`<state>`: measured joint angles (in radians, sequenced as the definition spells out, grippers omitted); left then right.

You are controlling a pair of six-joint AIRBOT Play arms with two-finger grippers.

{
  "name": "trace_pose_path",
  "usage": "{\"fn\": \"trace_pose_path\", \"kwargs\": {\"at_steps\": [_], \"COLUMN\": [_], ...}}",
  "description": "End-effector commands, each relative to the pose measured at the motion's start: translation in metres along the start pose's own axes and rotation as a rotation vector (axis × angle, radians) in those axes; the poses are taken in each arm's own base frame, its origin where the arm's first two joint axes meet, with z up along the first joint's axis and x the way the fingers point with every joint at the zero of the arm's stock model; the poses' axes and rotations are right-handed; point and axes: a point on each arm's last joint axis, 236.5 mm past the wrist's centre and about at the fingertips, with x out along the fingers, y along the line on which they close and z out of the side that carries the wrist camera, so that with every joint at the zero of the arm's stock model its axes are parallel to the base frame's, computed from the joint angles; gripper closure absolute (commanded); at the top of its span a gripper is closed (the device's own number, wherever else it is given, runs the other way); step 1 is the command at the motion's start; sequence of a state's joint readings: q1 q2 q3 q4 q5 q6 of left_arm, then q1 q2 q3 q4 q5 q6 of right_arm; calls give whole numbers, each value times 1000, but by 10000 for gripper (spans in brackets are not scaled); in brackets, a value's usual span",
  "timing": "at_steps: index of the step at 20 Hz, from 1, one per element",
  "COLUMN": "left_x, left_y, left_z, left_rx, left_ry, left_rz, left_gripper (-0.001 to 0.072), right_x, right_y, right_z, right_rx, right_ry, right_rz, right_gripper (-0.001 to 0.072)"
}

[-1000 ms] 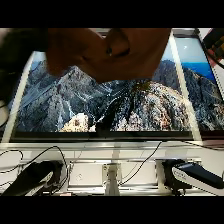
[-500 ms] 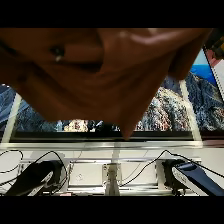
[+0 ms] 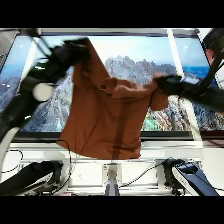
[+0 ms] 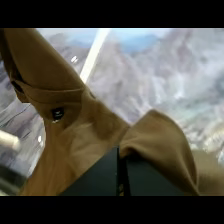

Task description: Fold the clothes and pants, and hang the long-sleeved shirts on hangers.

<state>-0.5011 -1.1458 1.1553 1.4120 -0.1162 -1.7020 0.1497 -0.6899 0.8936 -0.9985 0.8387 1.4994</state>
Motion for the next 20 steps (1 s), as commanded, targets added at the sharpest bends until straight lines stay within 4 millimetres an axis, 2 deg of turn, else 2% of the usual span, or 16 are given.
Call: {"fn": "trace_pose_path", "kwargs": {"at_steps": [1, 3, 4, 6, 7, 9, 12, 14, 15, 16, 17, 18, 20], "left_x": [57, 76, 81, 87, 90, 97, 101, 101, 101, 101, 101, 101, 101], "left_y": [-20, -44, -56, -73, -73, -62, -53, -54, -54, -54, -53, -52, -51], "left_z": [-73, -97, -104, -113, -119, -138, -152, -151, -151, -151, -151, -150, -149], "left_rx": [7, 13, 15, 5, -34, -145, -227, -234, -233, -233, -233, -234, -234], "left_ry": [36, -17, -49, -109, -120, -90, -66, -68, -67, -67, -68, -68, -70], "left_rz": [-45, -96, -121, -156, -149, -97, -71, -72, -71, -71, -70, -69, -68], "left_gripper": [694, 694, 694, 695, 695, 694, 683, 679, 548, 296, 83, 37, 37], "right_x": [31, 37, 37, 32, 28, 20, 18, 16, 12, 7, 1, -7, -25], "right_y": [-81, -102, -107, -112, -114, -116, -117, -136, -157, -181, -203, -221, -247], "right_z": [-66, -82, -78, -54, -41, -20, -16, -20, -24, -34, -48, -66, -110], "right_rx": [213, 260, 259, 249, 242, 222, 213, 227, 259, 307, 360, 406, 497], "right_ry": [-94, -124, -161, -267, -326, -419, -439, -425, -407, -373, -325, -264, -105], "right_rz": [-142, -180, -190, -196, -199, -205, -208, -258, -310, -371, -426, -479, -571], "right_gripper": [700, 700, 700, 699, 700, 700, 700, 701, 701, 701, 701, 700, 700]}}
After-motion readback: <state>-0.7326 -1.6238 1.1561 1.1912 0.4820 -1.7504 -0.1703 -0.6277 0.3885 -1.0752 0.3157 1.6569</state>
